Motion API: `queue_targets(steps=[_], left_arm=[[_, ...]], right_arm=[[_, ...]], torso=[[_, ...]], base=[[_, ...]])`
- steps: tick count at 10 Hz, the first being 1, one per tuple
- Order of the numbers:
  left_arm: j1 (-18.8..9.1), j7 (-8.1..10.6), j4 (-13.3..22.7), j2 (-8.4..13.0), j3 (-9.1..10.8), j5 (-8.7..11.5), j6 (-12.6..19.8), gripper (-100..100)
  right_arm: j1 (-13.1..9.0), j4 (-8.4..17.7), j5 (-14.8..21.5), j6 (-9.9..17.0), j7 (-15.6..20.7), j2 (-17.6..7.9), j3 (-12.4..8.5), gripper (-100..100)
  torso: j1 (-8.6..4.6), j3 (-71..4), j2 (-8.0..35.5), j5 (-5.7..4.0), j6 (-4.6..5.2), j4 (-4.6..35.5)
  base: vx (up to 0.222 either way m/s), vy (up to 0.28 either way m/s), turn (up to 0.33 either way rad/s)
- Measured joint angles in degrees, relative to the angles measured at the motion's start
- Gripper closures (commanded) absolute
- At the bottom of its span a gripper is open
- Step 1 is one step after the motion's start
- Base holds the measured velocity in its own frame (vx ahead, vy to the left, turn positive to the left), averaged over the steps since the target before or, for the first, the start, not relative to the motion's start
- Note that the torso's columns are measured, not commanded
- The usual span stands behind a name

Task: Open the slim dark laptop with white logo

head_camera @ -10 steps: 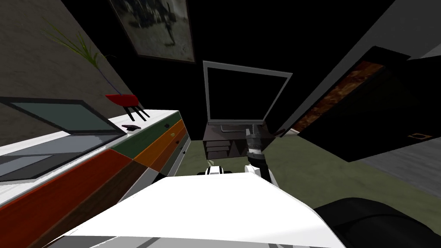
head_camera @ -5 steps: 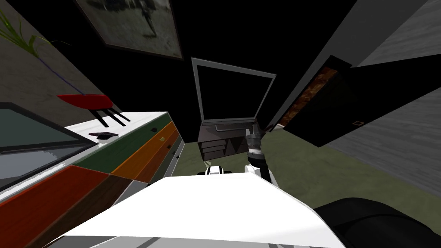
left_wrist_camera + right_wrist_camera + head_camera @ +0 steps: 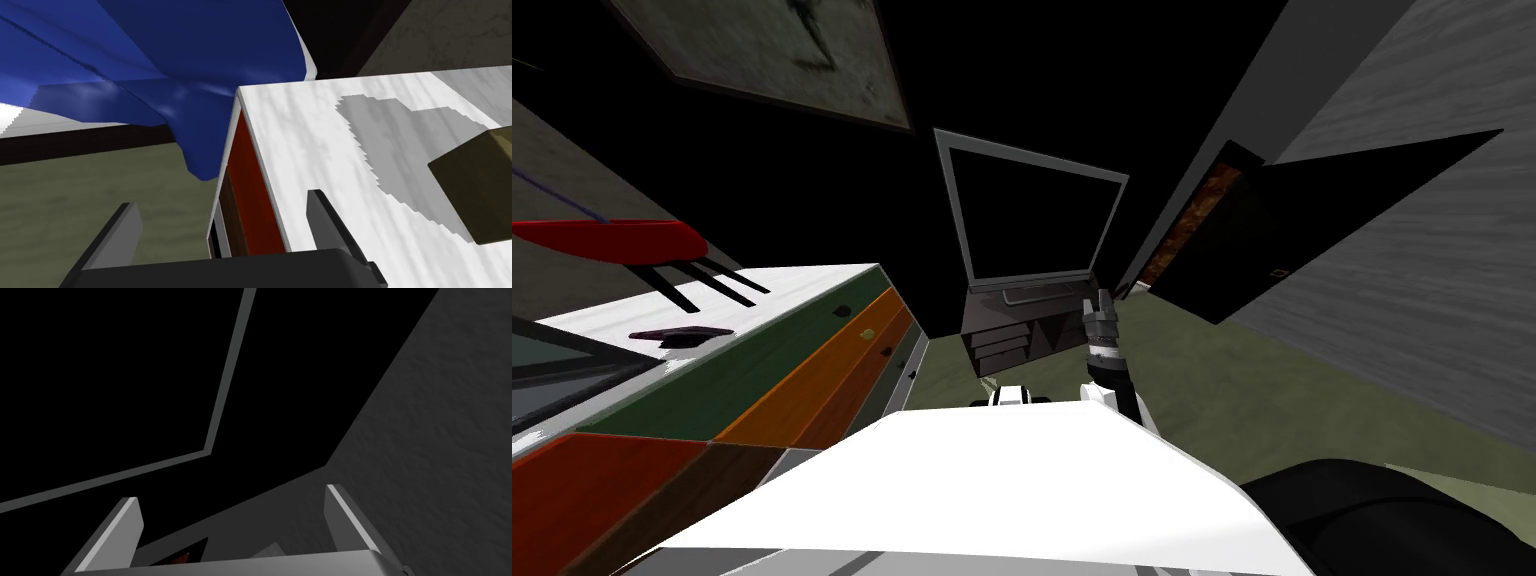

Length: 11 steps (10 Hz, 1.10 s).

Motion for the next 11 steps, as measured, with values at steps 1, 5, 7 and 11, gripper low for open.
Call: queue_targets(steps=[1, 5, 7, 11], left_arm=[[0.86, -1.03, 0.56, 2.07, 0.27, -0.1, 0.86, -100], [4.41, -3.2, 3.83, 7.72, -0.89, -0.08, 0.79, -100], [6.26, -5.59, 5.23, 10.4, -2.14, 1.15, 1.35, -100], [8.13, -10.83, 7.1, 17.27, -6.0, 3.75, 1.46, -100]], right_arm=[[0.02, 0.0, 0.0, 0.0, 0.0, 0.0, -0.01, 0], [0.02, 0.0, 0.0, 0.0, 0.0, 0.0, -0.01, 0], [0.01, 0.0, 0.0, 0.0, 0.0, 0.0, -0.01, 0], [0.01, 0.0, 0.0, 0.0, 0.0, 0.0, -0.01, 0]], torso=[[0.02, 0.05, 0.03, 0.02, -0.12, 0.04], [-0.01, 0.07, 0.08, 0.01, -0.12, 0.05], [0.0, 0.03, 0.02, 0.01, -0.07, 0.02], [-0.01, 0.02, 0.03, 0.0, -0.02, 0.01]], base=[[0.003, 0.005, 0.042], [0.0, 0.004, -0.204], [-0.002, 0.008, -0.097], [-0.003, 0.01, -0.23]])
